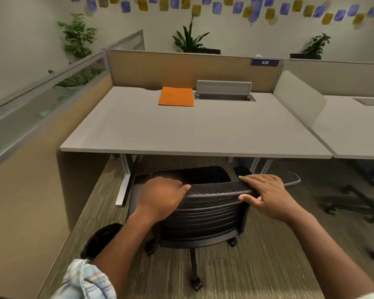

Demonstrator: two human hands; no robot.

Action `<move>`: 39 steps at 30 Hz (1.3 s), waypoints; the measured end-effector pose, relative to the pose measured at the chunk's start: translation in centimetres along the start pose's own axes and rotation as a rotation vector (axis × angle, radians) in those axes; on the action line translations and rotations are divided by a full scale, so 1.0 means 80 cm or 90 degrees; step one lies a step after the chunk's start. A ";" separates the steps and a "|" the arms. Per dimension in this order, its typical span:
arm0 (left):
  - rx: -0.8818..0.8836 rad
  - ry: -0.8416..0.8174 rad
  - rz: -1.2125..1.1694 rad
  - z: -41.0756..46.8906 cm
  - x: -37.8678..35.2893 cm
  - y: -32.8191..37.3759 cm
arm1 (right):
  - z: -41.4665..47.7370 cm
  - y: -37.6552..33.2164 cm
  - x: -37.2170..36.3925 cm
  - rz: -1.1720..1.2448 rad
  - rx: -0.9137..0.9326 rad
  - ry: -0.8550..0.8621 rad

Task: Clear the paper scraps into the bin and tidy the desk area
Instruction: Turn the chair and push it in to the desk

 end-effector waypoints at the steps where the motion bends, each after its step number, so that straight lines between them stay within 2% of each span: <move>1: -0.004 0.003 0.002 0.005 0.000 -0.008 | 0.005 -0.006 0.000 0.000 -0.007 0.001; 8: -0.073 0.050 0.013 0.034 0.004 -0.062 | 0.031 -0.046 -0.015 -0.028 -0.025 0.081; 12: -0.099 0.008 0.023 0.059 0.009 -0.093 | 0.061 -0.067 -0.018 -0.043 -0.020 0.112; 16: -0.061 -0.079 0.095 0.073 0.011 -0.112 | 0.087 -0.078 -0.023 -0.053 -0.006 0.153; 29: 0.086 -0.010 0.038 0.131 -0.029 -0.177 | 0.171 -0.072 -0.029 -0.030 0.049 0.247; 39: 0.091 -0.018 0.079 0.164 -0.054 -0.211 | 0.223 -0.065 -0.030 -0.009 0.065 0.285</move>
Point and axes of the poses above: each hand's wrist, its own z-axis towards the middle knuckle, its own x-axis out of the back of the hand, y = z × x, the point moved 2 cm from there along z, towards the middle knuckle, and after that the axes turned 9 degrees about -x, right-handed, at the moved point
